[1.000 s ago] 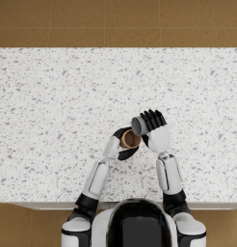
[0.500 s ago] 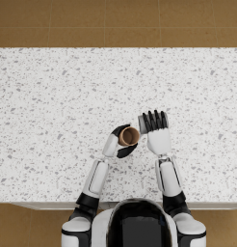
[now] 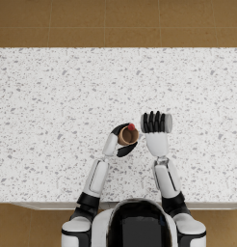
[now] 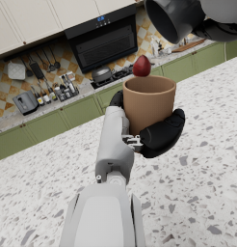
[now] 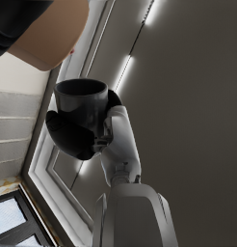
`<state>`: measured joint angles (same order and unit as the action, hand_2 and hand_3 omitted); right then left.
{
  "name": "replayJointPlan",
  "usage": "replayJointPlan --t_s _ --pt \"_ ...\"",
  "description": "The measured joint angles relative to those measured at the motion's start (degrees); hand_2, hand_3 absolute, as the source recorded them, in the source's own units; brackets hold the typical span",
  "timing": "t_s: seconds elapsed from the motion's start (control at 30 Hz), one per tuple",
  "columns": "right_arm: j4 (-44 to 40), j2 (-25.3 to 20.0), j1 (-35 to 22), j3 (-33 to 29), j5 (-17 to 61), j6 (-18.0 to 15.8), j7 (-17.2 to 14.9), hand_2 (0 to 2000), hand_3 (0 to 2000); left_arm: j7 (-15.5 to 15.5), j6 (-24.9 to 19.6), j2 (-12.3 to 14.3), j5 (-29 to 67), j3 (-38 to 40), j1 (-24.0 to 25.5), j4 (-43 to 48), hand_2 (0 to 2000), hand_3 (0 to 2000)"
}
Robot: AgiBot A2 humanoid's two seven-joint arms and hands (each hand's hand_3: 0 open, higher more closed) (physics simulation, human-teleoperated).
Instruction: Pick up two cups and pour the berry on the right into the cup on the left
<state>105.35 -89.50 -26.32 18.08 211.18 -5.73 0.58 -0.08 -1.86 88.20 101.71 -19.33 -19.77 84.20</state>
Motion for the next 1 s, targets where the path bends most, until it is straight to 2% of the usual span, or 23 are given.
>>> replayJointPlan --t_s 0.1,0.13,0.17,1.0 --pt "0.37 -0.04 0.09 0.09 2.08 -0.15 0.01 2000 1280 -0.02 -0.03 0.16 0.0 0.18 -0.08 -0.3 2000 1280" --pt "0.52 4.52 -2.93 5.75 2.27 -0.66 0.09 2000 1280 -0.02 -0.04 0.21 0.0 0.28 -0.07 -0.35 2000 1280" --pt "0.46 6.14 -2.91 5.15 2.7 0.68 -0.08 2000 1280 -0.03 -0.03 0.24 0.0 0.37 -0.05 -0.37 2000 1280" --pt "1.1 5.67 -0.58 3.94 3.26 0.55 -0.04 2000 1280 -0.02 -0.63 0.35 -0.01 1.13 0.68 0.82 2000 1280"
